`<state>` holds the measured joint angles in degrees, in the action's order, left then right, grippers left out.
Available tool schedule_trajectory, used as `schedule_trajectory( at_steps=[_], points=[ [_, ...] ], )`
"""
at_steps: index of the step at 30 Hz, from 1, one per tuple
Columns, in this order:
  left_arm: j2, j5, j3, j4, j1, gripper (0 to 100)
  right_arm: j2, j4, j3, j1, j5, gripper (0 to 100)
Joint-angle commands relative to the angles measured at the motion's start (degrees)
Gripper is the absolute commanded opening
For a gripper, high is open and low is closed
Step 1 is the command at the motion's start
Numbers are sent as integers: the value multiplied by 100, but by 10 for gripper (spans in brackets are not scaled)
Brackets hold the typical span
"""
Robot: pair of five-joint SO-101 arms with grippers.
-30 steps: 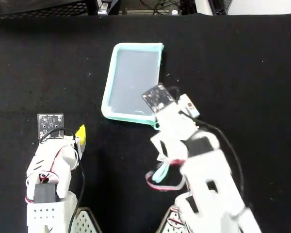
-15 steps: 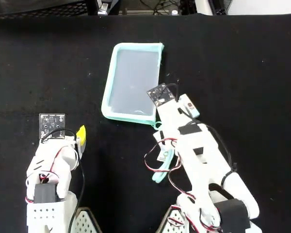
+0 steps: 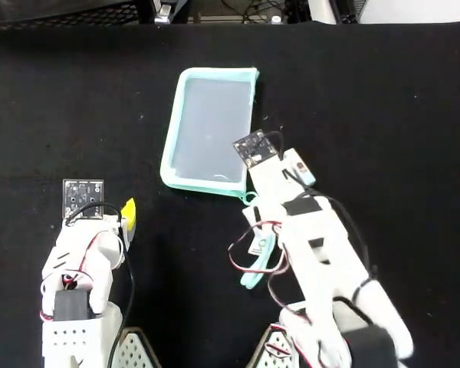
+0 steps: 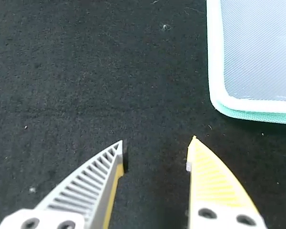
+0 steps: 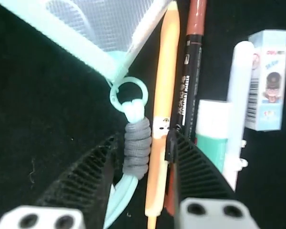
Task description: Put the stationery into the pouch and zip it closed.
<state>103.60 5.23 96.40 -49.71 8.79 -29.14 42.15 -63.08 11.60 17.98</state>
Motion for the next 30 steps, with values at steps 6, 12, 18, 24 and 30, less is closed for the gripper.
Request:
schedule_trajectory(
  at_steps=[6, 12, 18, 24, 30],
  points=[
    [18, 44, 92, -9, 48, 223, -1473, -149, -875, 501, -35, 166],
    [18, 44, 92, -9, 66, 223, -1112, -422, -936, 255, -35, 166],
    [18, 44, 92, -18, 66, 223, 338, -308, -127, 255, -18, 166],
    [18, 44, 92, -18, 66, 223, 1147, 114, 479, 281, 18, 143],
    [18, 44, 92, -18, 66, 223, 1191, 141, 549, 387, 18, 87]
  ],
)
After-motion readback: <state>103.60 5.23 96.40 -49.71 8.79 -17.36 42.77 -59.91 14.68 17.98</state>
